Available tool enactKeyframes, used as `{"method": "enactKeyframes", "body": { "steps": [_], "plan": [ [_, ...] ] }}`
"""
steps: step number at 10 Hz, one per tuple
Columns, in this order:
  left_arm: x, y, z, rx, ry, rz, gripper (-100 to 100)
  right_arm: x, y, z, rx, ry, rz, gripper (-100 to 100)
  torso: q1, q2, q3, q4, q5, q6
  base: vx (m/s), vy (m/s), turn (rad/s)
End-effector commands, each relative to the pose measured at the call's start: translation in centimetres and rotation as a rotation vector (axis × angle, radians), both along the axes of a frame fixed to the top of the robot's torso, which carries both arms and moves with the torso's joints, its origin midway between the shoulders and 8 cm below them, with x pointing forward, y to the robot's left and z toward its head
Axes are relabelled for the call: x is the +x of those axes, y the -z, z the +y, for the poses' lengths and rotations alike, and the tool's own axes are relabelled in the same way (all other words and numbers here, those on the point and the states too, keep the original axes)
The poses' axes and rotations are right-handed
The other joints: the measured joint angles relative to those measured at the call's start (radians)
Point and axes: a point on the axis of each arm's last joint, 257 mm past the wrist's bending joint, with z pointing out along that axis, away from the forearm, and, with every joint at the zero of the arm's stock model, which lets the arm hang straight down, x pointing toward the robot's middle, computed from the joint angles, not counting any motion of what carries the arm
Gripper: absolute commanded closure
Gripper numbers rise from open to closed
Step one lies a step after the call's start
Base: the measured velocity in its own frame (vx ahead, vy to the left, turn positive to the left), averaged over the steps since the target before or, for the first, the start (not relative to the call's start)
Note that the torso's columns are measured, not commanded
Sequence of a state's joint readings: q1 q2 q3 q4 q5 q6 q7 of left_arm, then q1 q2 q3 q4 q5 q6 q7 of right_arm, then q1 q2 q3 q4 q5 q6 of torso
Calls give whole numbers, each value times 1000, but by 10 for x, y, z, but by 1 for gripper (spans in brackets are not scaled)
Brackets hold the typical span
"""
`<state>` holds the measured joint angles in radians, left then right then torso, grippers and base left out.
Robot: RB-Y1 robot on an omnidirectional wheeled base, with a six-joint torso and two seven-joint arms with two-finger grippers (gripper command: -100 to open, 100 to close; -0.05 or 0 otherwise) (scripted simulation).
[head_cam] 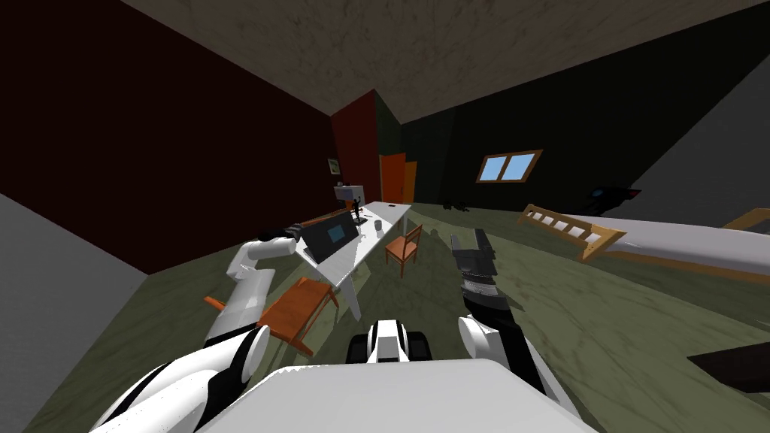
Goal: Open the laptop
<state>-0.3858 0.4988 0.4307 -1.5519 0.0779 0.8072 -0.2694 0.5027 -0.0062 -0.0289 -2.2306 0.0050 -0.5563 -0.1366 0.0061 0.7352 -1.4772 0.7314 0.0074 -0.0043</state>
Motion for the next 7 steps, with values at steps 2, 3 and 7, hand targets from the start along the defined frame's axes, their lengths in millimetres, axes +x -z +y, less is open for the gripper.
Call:
{"method": "enactKeyframes", "body": {
  "steps": [2,3,7],
  "plan": [
    [-3,-2,38,-101,-47,23,100,0,0,0,0,0,0,0,-2,0,0,1,-2,3,-59,-3,-129],
    [-4,7,40,-112,-52,39,100,0,0,0,0,0,0,0,-4,1,0,3,-4,4,-52,0,-104],
    [-9,5,58,-134,-87,41,100,0,0,0,0,0,0,0,0,0,0,4,-4,7,-23,30,-104]
  ]
}}
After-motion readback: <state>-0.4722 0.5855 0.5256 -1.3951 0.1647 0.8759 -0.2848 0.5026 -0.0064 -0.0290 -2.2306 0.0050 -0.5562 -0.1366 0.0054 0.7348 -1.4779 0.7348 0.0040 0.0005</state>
